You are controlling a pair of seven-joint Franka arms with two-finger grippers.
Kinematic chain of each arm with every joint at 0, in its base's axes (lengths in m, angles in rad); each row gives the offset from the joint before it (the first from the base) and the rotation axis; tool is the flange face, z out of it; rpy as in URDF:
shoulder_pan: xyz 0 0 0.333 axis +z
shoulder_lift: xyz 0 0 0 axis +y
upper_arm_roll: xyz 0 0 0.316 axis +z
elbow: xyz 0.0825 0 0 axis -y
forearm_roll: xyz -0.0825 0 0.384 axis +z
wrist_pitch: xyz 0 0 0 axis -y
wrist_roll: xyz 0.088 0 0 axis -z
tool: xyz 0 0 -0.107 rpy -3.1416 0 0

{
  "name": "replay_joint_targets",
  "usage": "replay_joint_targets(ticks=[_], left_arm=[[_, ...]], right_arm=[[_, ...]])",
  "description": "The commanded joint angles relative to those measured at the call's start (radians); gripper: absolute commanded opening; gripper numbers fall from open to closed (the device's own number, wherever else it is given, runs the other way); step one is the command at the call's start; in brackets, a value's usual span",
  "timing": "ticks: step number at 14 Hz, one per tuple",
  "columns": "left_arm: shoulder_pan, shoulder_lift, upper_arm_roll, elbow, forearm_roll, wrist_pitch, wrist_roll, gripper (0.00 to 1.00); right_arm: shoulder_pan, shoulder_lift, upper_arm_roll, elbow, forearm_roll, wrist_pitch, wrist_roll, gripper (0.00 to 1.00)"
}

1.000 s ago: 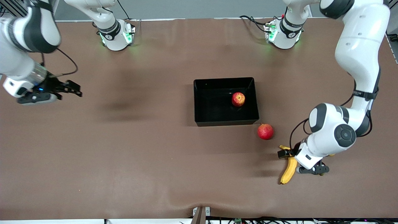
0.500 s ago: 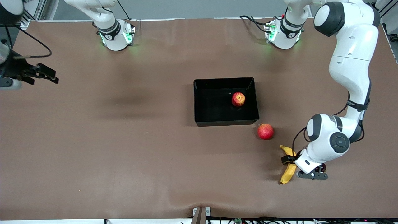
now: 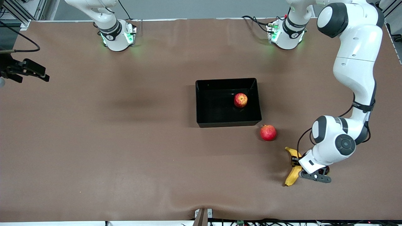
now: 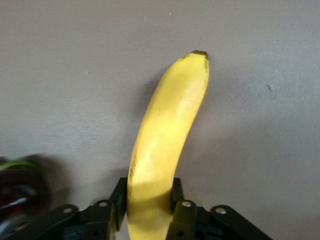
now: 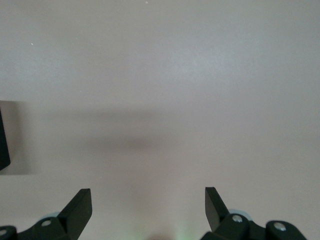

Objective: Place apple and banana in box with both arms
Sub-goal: 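Lift the banana and carry it over the tray with the left gripper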

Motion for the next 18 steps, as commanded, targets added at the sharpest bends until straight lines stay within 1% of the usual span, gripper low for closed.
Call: replay_joint_targets(ticks=[1,5,8,10,13,15,16,18], left_arm=[[0.02,-0.104,-0.007,-0.007,0.017,-0.139,0.096,0.0],[0.005,-0.247,-0.025,-0.007,0.0,-0.35,0.078,0.0],[0.005,-0.305,-0.114,-0.02,0.0,-0.476,-0.052,0.0],[0.005,-0.337,-0.175,-0.052,0.0,-0.498,-0.156,0.0],[0.005,-0.393,-0.276,-0.144,0.009,-0.497,-0.351,0.0],[0.002,-0.414,-0.341,-0.19,0.015,-0.486,-0.466,0.0],[-0.013,-0.423,-0.367,-0.208,0.017,-0.48,-0.555,0.0],[-0.073,-0.428,-0.375,-0.225,0.018,-0.474,-0.801,0.0]], right_arm=[[0.014,0.051,0.0,0.096,-0.024,-0.04,0.012,1.0],[0.028,0.046,-0.002,0.089,-0.033,-0.035,0.012,1.0],[0.029,0.043,-0.002,0.087,-0.056,-0.038,0.02,1.0],[0.028,0.04,-0.002,0.087,-0.056,-0.04,0.023,1.0],[0.023,0.037,-0.003,0.087,-0.041,-0.052,0.049,1.0],[0.023,0.037,-0.003,0.087,-0.041,-0.051,0.05,1.0],[0.025,0.035,-0.002,0.087,-0.039,-0.052,0.05,1.0],[0.025,0.034,-0.002,0.087,-0.038,-0.052,0.049,1.0]])
